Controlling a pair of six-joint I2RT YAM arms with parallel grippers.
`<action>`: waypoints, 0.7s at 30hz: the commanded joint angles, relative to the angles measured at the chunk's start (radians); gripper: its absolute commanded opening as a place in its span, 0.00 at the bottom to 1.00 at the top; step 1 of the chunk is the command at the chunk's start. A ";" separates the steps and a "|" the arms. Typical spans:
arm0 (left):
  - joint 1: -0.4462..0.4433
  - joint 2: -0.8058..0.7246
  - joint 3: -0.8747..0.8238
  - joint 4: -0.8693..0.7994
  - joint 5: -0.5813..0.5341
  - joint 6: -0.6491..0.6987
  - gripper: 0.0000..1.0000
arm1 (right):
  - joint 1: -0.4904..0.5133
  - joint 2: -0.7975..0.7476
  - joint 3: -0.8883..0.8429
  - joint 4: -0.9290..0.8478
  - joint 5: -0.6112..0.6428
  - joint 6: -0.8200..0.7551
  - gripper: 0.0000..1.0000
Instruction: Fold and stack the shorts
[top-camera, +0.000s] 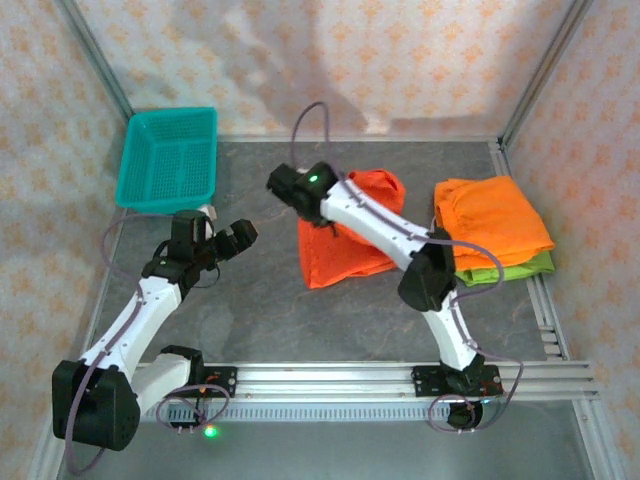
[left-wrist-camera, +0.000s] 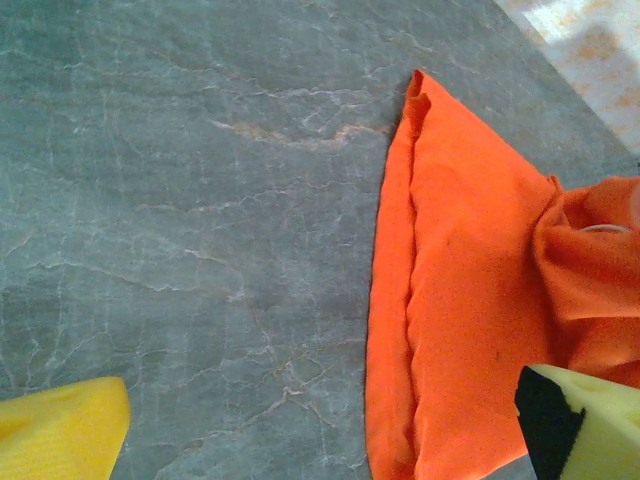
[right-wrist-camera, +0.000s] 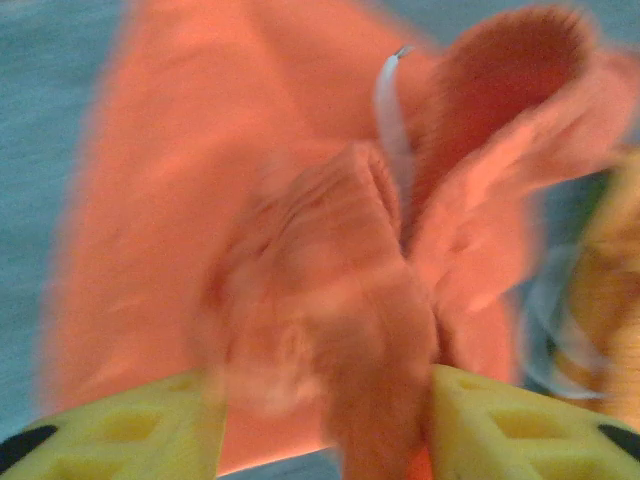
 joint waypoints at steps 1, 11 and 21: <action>-0.003 -0.063 -0.007 0.041 -0.046 -0.032 1.00 | -0.025 -0.083 -0.043 0.182 -0.422 0.066 0.64; -0.043 0.010 0.070 0.105 0.122 -0.084 1.00 | -0.291 -0.524 -0.595 0.556 -0.618 0.173 0.82; -0.223 0.368 0.272 0.002 0.076 -0.142 0.80 | -0.397 -0.519 -0.702 0.604 -0.521 0.150 0.83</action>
